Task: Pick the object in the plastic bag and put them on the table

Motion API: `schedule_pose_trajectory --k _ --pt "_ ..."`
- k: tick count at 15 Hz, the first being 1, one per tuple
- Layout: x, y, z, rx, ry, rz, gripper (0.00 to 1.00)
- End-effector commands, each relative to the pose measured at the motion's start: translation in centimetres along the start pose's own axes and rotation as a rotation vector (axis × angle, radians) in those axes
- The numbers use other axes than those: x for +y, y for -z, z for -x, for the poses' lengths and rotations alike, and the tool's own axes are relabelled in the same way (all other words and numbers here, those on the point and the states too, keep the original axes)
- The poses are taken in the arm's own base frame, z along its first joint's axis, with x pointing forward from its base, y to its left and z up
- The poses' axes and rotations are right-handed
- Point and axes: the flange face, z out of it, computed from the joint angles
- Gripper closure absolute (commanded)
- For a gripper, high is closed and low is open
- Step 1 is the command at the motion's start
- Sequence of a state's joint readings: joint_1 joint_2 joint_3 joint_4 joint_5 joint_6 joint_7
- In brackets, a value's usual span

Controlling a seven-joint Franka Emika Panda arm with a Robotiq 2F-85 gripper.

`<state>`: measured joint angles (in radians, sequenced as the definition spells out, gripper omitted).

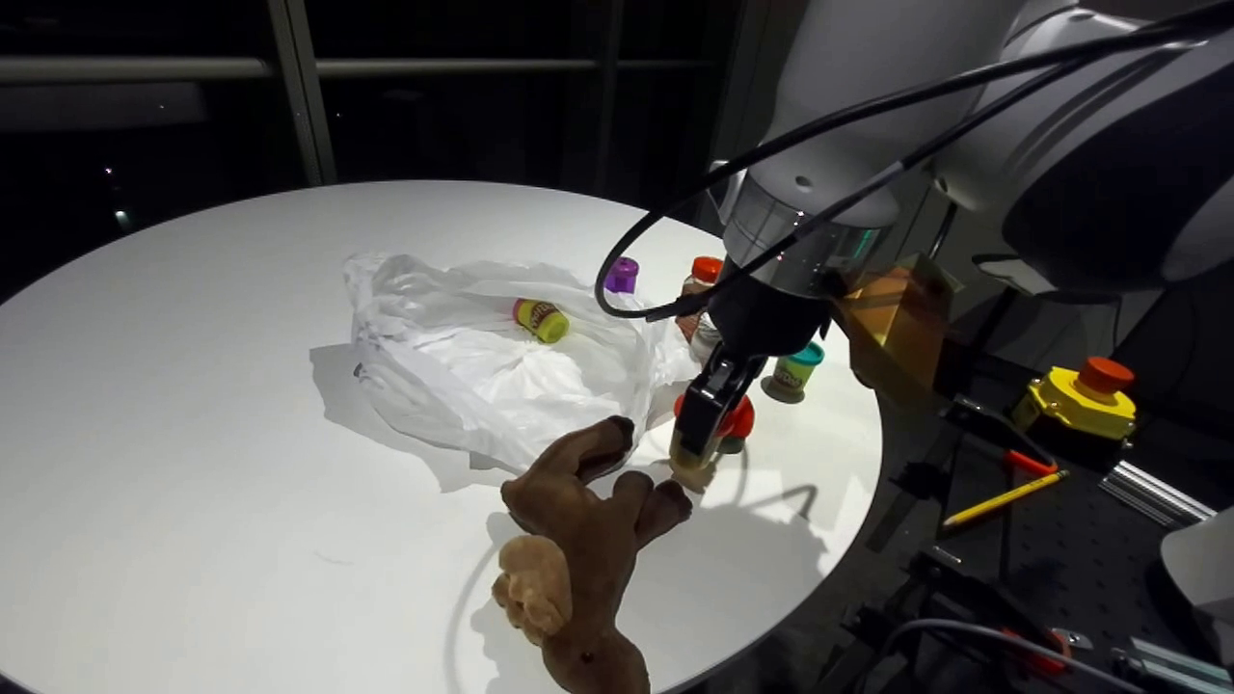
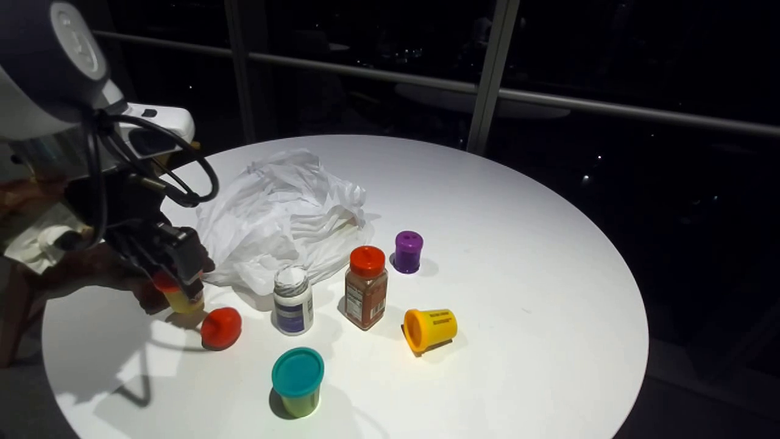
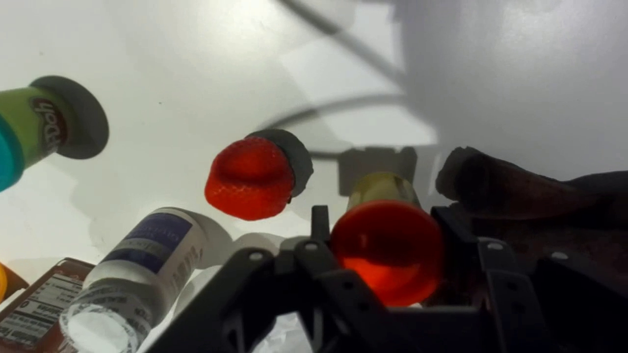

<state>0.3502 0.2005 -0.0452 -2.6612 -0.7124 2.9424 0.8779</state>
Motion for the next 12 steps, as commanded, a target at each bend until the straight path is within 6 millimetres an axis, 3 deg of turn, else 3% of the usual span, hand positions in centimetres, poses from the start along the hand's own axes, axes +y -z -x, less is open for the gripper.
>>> schedule_pose_trajectory --k 1,3,4,8,12 --pt "-0.7 0.3 -0.7 0.027 0.05 -0.002 0.21" --pt "-1.0 1.3 -0.6 0.037 0.058 0.005 0.04" --pt "-1.4 2.1 -0.8 0.054 0.061 0.009 0.0" --pt "-4.4 6.8 -3.1 0.168 0.036 -0.048 0.0" --pt "-6.9 10.1 -8.3 0.265 0.057 -0.061 0.0"
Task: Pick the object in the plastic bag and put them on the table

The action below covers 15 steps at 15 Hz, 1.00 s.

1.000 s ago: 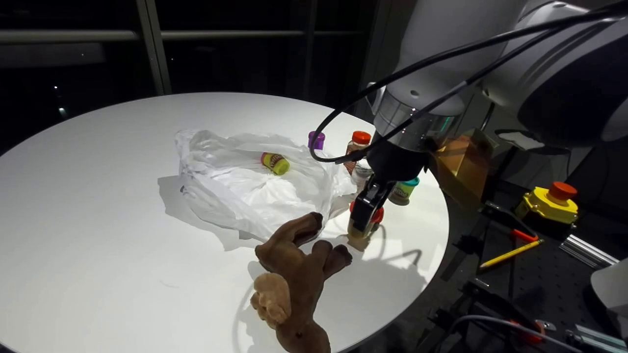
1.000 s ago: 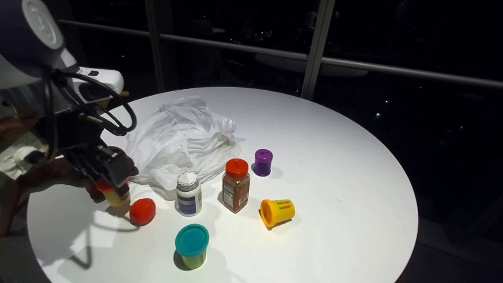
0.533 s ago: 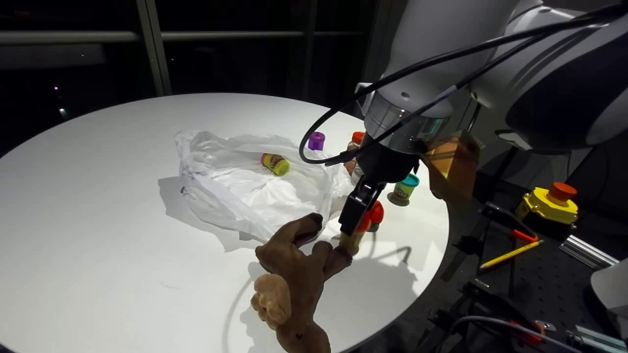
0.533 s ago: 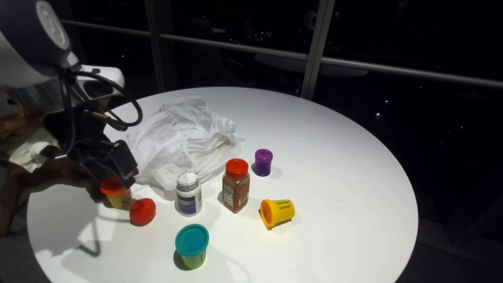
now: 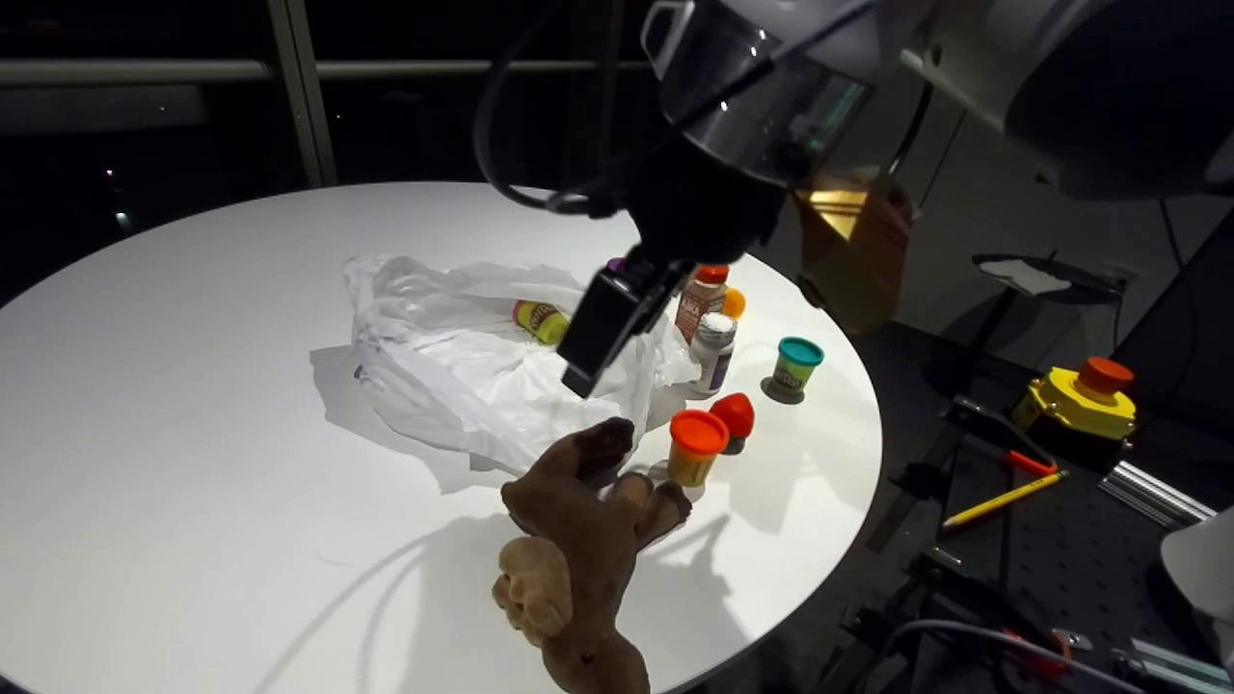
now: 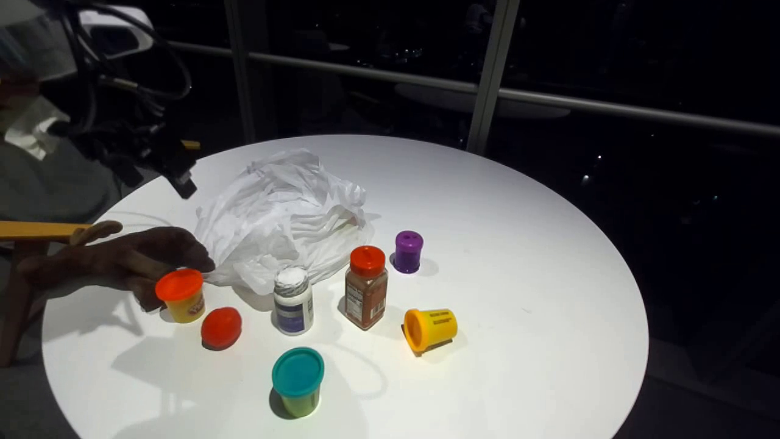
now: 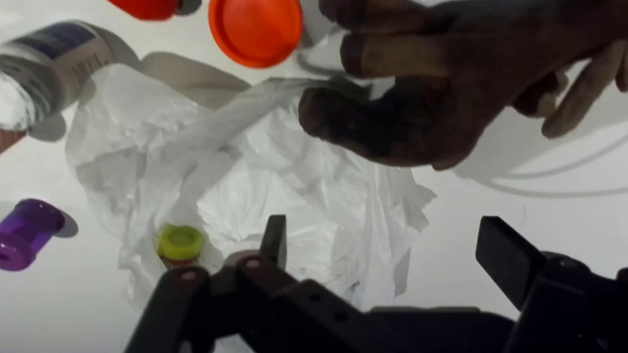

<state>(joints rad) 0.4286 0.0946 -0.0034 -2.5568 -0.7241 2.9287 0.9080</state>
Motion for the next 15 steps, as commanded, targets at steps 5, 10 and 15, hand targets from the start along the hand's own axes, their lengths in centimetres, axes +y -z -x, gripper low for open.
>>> schedule_pose_trajectory --k 5,10,15 --pt "0.7 -2.9 -9.6 0.006 -0.105 0.017 0.0" --pt "3.7 -8.9 -12.0 -0.118 -0.187 0.028 0.0" --pt "7.1 -11.6 -14.0 -0.161 -0.279 0.075 0.0"
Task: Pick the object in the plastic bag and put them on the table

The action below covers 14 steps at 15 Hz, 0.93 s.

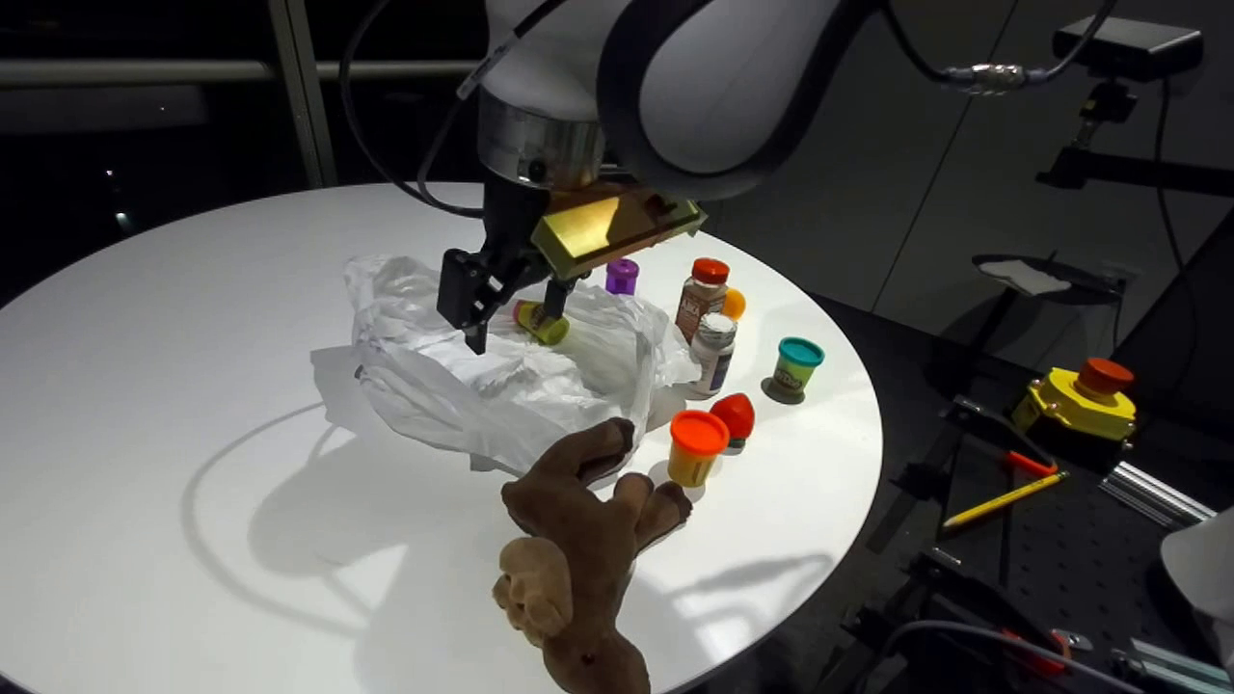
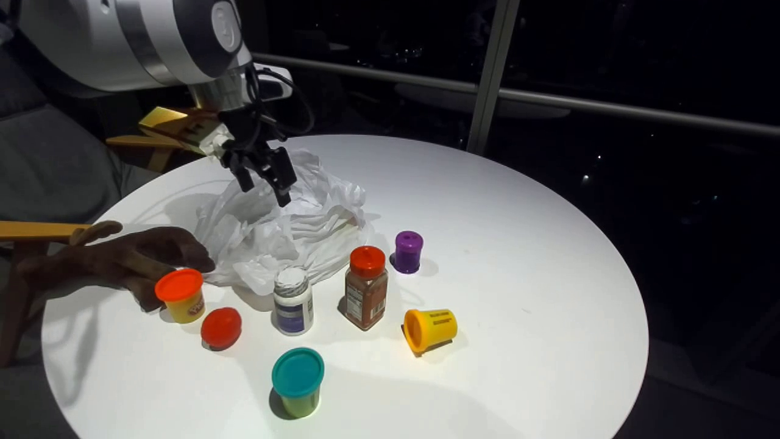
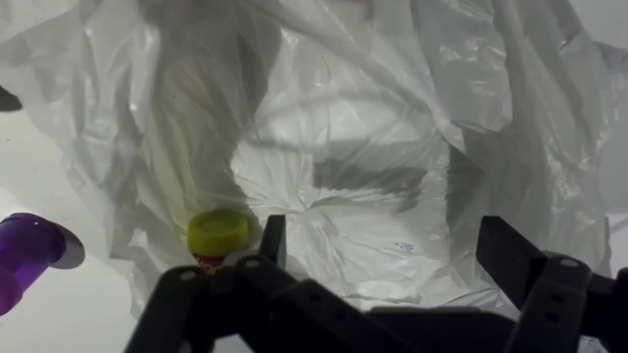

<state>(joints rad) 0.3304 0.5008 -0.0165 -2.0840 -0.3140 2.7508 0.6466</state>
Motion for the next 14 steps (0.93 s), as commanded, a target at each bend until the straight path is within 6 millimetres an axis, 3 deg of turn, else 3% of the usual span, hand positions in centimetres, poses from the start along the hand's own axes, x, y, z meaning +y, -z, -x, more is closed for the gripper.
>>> schedule_pose_trajectory --k 1,7,14 --pt "1.2 -0.5 -2.8 -0.014 -0.06 0.031 0.0" --pt "3.9 -1.9 -3.7 -0.114 -0.152 0.093 0.0" --pt "3.0 -3.5 -3.8 -0.195 -0.181 -0.02 0.0"
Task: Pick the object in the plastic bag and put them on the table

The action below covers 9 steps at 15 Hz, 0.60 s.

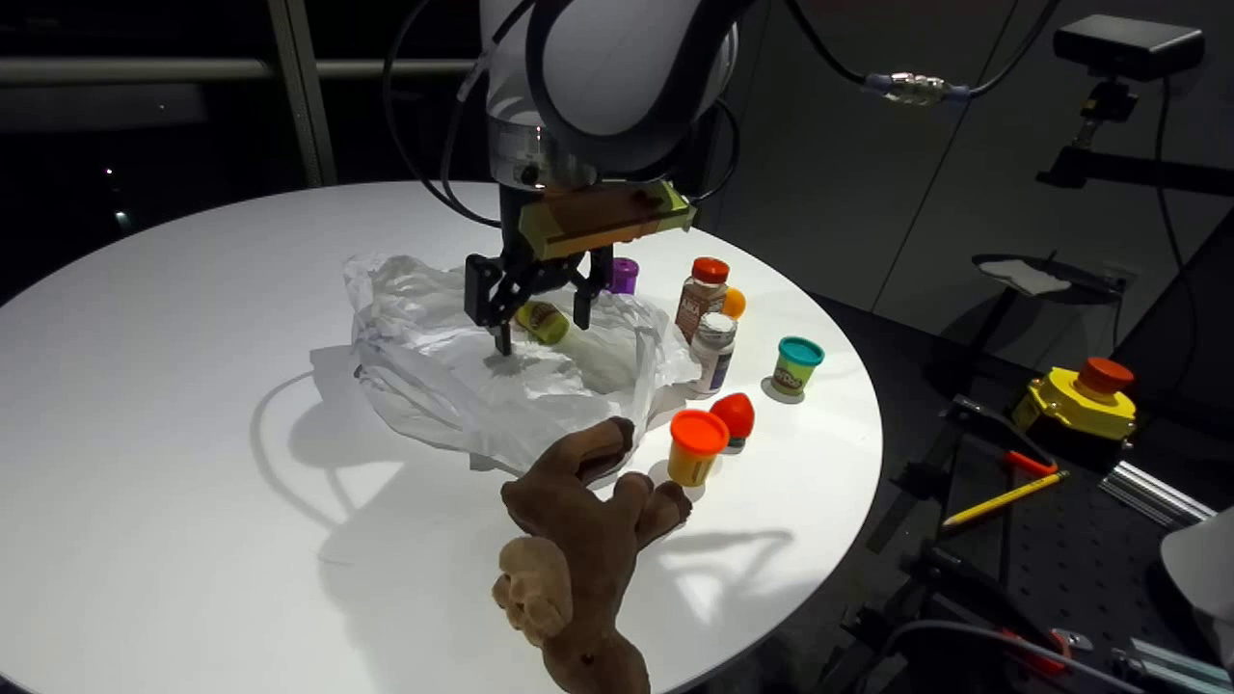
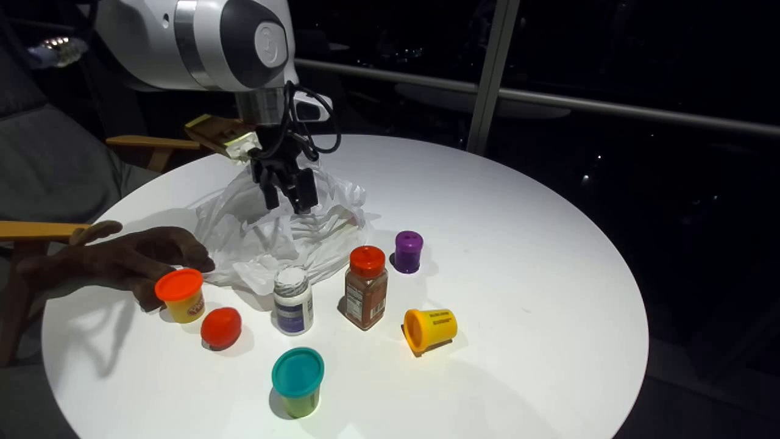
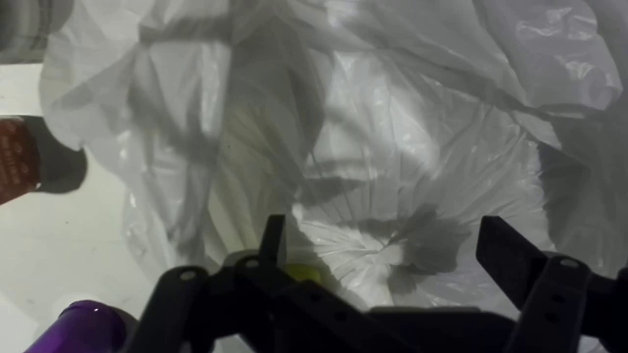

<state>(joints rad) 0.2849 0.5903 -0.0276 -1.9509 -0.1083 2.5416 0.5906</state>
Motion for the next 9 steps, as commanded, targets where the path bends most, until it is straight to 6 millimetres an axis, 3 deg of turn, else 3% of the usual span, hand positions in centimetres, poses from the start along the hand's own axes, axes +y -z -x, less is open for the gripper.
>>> schedule_pose_trajectory --k 1,9 --pt "-0.8 -0.3 -1.3 -0.017 0.002 -0.052 0.0" --pt "0.5 -1.9 -3.0 -0.016 -0.041 0.03 0.0"
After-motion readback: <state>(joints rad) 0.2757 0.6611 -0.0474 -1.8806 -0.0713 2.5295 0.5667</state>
